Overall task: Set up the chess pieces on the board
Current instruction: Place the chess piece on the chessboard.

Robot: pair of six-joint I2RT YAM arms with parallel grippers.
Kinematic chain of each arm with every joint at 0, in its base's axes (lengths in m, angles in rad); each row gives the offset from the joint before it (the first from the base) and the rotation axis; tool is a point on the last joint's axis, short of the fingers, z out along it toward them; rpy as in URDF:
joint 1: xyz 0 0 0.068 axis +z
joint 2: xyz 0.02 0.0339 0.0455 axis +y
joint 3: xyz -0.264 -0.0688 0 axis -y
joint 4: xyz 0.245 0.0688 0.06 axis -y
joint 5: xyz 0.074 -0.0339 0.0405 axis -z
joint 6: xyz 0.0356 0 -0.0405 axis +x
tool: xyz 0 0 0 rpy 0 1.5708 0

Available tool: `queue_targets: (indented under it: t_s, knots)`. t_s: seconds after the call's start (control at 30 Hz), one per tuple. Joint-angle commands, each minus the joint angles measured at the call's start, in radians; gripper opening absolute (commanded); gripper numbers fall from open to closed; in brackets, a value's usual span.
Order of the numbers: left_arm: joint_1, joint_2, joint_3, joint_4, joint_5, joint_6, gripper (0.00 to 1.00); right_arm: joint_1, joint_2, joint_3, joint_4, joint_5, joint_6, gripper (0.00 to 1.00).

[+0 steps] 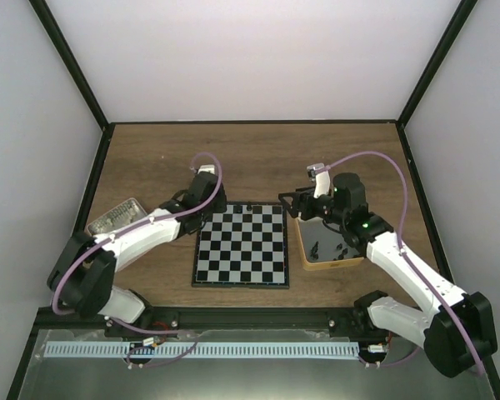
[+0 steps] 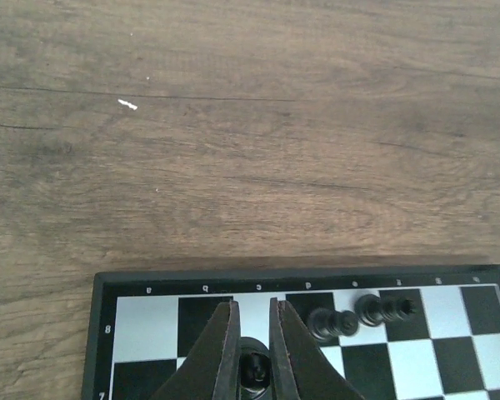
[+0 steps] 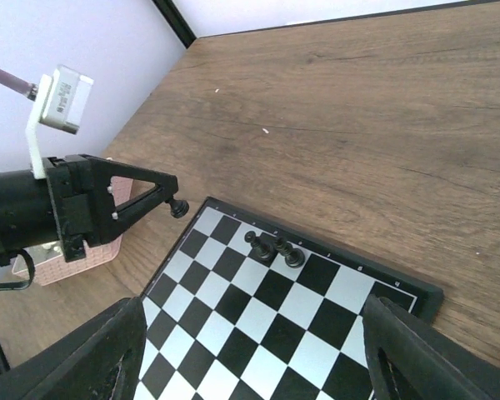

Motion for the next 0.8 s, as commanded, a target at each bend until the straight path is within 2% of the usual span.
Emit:
queue_targets:
  t_s: [0.0, 0.43, 0.57, 0.77]
  knots:
    - [0.021, 0.076, -0.003, 0.119, 0.005, 0.031, 0.04, 0.003, -0.001, 0.005, -0.016, 0.054, 0.000, 0.73]
    - [0.040, 0.204, -0.068, 0.283, 0.108, 0.053, 0.04, 0.002, 0.002, 0.012, -0.016, 0.072, 0.000, 0.73]
    - [0.056, 0.232, -0.075, 0.315, 0.180, 0.065, 0.04, 0.002, 0.009, 0.009, -0.021, 0.074, 0.001, 0.73]
    - [0.067, 0.244, -0.079, 0.325, 0.196, 0.091, 0.04, 0.002, 0.010, 0.007, -0.022, 0.078, 0.005, 0.73]
